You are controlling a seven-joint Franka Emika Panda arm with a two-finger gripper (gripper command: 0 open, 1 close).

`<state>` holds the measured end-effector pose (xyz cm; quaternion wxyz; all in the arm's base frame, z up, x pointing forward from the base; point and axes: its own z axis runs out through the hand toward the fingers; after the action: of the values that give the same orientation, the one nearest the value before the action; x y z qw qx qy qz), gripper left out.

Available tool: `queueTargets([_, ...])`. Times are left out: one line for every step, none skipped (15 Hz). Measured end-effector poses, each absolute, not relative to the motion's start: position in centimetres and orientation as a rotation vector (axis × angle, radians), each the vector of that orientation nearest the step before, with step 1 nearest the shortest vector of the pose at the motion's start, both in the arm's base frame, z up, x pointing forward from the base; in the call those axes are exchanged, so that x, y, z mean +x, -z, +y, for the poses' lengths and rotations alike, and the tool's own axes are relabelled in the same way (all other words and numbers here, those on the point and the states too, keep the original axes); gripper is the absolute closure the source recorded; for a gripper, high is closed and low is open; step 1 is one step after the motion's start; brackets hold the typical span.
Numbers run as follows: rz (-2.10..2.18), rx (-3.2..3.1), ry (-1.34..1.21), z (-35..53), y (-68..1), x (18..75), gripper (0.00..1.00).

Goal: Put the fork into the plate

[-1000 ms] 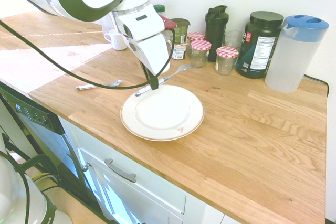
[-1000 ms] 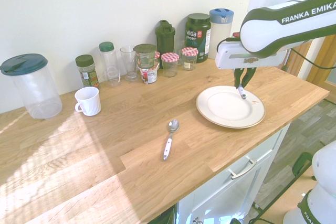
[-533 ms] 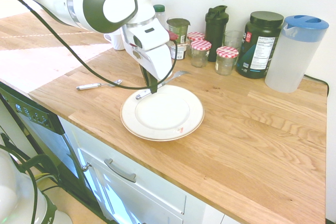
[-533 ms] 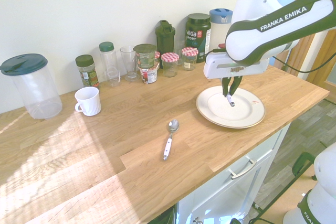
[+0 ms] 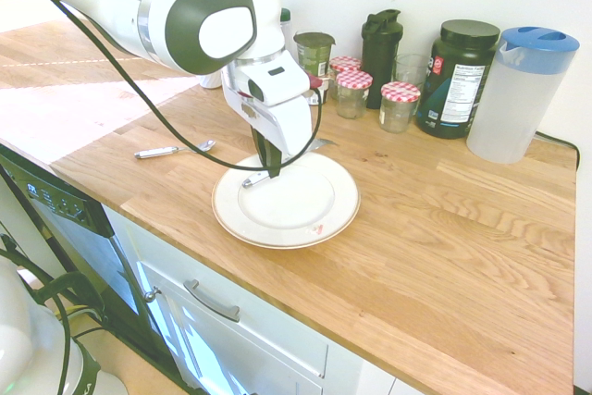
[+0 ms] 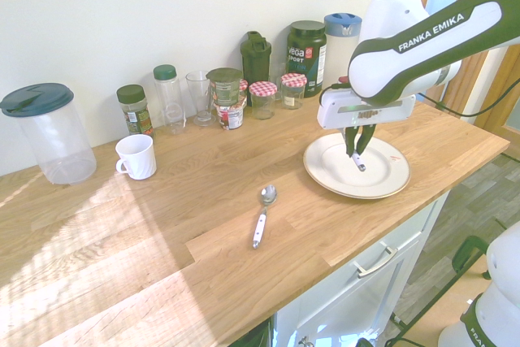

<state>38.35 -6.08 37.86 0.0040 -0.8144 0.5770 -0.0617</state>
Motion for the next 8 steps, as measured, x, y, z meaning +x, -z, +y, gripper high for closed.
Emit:
queueTargets([1.805, -2.558, 0.181, -6.0, -37.6, 38.4, 1.0])
queueTargets([1.804, -2.565, 0.17, -6.1, -37.2, 38.5, 1.0])
queueTargets([1.803, -2.573, 0.161, -6.1, -36.9, 38.6, 1.0])
queueTargets([1.8, -2.583, 0.157, -6.2, -36.7, 38.6, 0.0])
queueTargets([1.799, -2.59, 0.153, -6.2, -36.5, 38.6, 0.0])
queueTargets([1.798, -2.592, 0.15, -6.2, -36.5, 38.7, 0.0])
queueTargets([1.797, -2.594, 0.148, -6.3, -36.5, 38.7, 0.0])
queueTargets([1.794, -2.596, 0.145, -6.3, -36.4, 38.6, 0.0])
